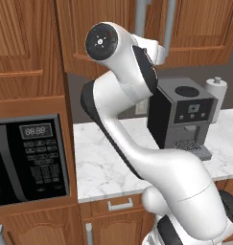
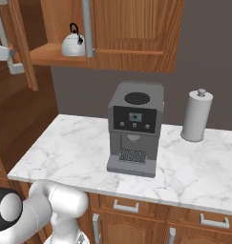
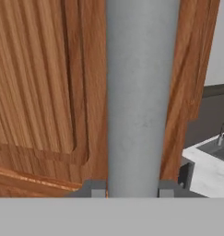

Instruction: Open the cabinet, pick the kettle from the cabinet, and place it in the sink.

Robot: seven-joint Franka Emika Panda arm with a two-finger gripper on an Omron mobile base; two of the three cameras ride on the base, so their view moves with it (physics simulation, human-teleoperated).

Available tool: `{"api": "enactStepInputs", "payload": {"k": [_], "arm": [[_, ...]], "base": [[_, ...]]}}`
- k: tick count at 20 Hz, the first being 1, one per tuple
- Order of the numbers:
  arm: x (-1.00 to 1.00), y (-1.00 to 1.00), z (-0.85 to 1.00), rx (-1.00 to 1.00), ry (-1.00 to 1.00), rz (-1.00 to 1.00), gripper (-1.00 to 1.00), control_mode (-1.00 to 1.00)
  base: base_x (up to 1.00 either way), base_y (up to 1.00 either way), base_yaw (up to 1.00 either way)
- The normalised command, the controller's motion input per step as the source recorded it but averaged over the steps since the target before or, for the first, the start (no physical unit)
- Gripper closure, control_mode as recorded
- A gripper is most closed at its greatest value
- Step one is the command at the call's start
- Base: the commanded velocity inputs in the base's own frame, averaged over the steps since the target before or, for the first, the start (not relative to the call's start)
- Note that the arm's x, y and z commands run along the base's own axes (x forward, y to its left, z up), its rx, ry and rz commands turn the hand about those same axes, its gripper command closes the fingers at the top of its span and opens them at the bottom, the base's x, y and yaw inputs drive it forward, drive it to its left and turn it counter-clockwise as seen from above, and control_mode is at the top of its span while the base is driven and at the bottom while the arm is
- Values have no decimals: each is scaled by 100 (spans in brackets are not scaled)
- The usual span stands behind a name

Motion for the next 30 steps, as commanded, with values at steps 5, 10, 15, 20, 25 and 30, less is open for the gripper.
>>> {"api": "enactStepInputs", "payload": {"k": [5,10,15,20,25,30], "arm": [[-16,52,0,-4,0,-7,-100,-100],[-8,43,0,-5,0,-6,-100,-100],[-26,6,0,0,0,-1,-100,-100],[-35,0,0,0,0,-1,-100,-100],[-37,-2,0,0,-1,-7,-100,-100],[-40,-25,0,8,-3,0,-100,-100]], "base": [[0,0,0],[0,0,0],[0,0,0],[0,0,0],[0,0,0],[0,0,0]]}}
